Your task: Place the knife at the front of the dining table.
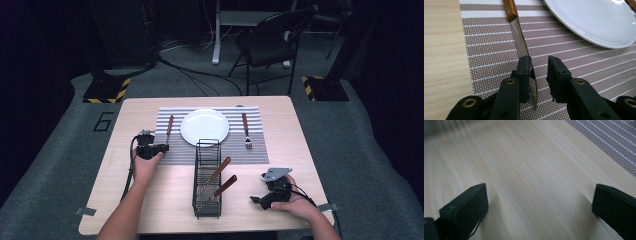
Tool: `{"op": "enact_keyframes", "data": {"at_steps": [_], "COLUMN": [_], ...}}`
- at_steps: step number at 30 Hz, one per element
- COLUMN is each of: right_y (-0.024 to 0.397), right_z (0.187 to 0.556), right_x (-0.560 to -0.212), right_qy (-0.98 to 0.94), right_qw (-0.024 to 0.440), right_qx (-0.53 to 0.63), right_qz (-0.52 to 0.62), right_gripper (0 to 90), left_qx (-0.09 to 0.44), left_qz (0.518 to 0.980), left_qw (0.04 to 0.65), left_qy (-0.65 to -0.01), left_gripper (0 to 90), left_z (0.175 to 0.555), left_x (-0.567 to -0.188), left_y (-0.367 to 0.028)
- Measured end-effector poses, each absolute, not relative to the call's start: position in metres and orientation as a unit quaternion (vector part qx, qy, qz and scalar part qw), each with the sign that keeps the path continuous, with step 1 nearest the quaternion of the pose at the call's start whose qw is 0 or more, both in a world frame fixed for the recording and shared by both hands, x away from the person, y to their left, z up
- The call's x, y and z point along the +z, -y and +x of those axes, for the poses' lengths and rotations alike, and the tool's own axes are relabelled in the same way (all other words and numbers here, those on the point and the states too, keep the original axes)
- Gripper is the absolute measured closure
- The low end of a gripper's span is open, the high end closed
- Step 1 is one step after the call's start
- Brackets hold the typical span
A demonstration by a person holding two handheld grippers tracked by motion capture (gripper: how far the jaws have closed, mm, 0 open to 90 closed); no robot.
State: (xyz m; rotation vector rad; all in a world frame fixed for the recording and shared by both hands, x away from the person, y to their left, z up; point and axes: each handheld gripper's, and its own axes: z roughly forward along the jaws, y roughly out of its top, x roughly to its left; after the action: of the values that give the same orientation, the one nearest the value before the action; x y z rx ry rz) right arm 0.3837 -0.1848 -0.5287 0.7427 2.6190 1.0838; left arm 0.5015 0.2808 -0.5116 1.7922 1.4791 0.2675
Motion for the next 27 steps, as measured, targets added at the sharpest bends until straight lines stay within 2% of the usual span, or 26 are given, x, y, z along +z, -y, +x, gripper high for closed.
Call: {"op": "enact_keyframes", "data": {"at_steps": [10,16,19,23,27], "right_y": [0.185,0.185,0.185,0.185,0.185], "right_z": [0.384,0.384,0.384,0.384,0.384], "right_x": [-0.529,-0.529,-0.529,-0.529,-0.529], "right_qy": [-0.889,-0.889,-0.889,-0.889,-0.889], "right_qw": [0.105,0.106,0.105,0.105,0.104], "right_qx": [0.368,0.368,0.368,0.368,0.368], "right_qz": [0.252,0.252,0.252,0.252,0.253], "right_gripper": [0.0,0.0,0.0,0.0,0.0], "left_qx": [0.135,0.147,0.152,0.149,0.153], "left_qz": [0.703,0.657,0.66,0.641,0.646], "left_qw": [0.387,0.423,0.403,0.419,0.411], "left_qy": [-0.581,-0.606,-0.616,-0.626,-0.625], "left_gripper": [71.6,71.4,70.3,68.5,68.6], "left_z": [0.502,0.512,0.524,0.53,0.532], "left_x": [-0.509,-0.507,-0.509,-0.515,-0.523], "left_y": [-0.279,-0.293,-0.297,-0.298,-0.295]}}
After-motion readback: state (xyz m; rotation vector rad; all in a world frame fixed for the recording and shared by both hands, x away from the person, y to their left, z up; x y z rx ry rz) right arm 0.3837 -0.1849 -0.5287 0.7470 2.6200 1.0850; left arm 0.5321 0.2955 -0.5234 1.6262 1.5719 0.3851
